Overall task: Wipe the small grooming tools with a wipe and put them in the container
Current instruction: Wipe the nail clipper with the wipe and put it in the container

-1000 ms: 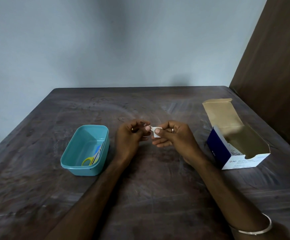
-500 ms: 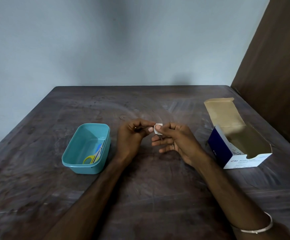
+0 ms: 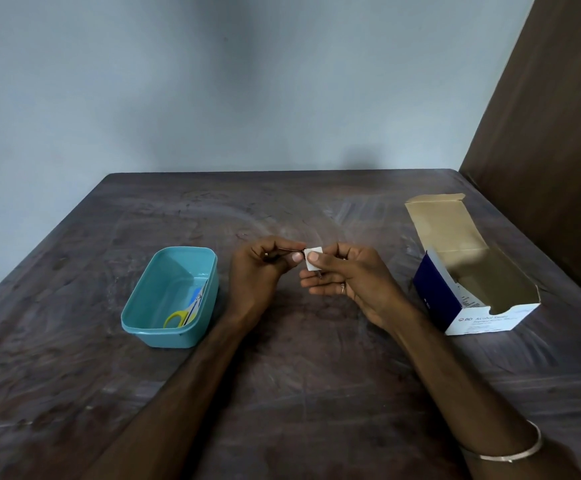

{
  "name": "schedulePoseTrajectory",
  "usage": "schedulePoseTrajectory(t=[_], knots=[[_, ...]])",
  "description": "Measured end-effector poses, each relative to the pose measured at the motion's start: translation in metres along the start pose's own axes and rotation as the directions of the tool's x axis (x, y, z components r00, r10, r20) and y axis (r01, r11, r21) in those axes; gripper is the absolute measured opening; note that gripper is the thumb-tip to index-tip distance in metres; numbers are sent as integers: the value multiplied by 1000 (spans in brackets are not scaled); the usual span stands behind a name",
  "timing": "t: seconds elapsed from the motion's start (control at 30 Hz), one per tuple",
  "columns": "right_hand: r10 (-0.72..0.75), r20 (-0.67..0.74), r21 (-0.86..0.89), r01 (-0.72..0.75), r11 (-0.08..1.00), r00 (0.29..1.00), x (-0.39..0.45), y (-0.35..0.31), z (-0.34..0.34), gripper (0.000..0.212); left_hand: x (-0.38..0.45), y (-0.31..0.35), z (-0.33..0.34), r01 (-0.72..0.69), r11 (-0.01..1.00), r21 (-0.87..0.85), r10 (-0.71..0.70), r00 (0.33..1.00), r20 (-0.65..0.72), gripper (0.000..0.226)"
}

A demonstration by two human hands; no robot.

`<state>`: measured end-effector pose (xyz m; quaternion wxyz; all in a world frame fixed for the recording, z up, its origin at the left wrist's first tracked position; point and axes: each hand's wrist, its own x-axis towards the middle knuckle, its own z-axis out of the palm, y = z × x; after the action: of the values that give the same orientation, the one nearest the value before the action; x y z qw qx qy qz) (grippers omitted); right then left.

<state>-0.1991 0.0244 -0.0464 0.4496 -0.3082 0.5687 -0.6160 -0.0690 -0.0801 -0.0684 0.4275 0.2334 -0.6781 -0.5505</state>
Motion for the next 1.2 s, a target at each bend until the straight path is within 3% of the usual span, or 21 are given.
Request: schedulePoseTrajectory(t=[0.17, 0.37, 0.57, 0.83, 1.2], knots=[[-17, 32, 26, 16, 1000, 999, 1, 2, -1, 9, 1, 2, 1, 60, 996, -61, -63, 997, -40, 16], [-50, -45, 65, 53, 996, 998, 2, 1, -4, 8, 1, 2, -1, 114, 993, -26, -114, 993, -14, 13], [35, 51, 81, -40, 996, 998, 0, -1, -4, 15, 3, 1, -3, 2, 997, 74, -4, 1000, 25, 18], [190, 231, 207, -239, 949, 954, -2, -5, -3, 17, 1, 4, -4, 1, 993, -114, 17, 987, 157, 20], [222, 256, 355, -305, 883, 941, -1, -5, -7, 17, 3, 2, -5, -77, 990, -122, 99, 978, 185, 28]])
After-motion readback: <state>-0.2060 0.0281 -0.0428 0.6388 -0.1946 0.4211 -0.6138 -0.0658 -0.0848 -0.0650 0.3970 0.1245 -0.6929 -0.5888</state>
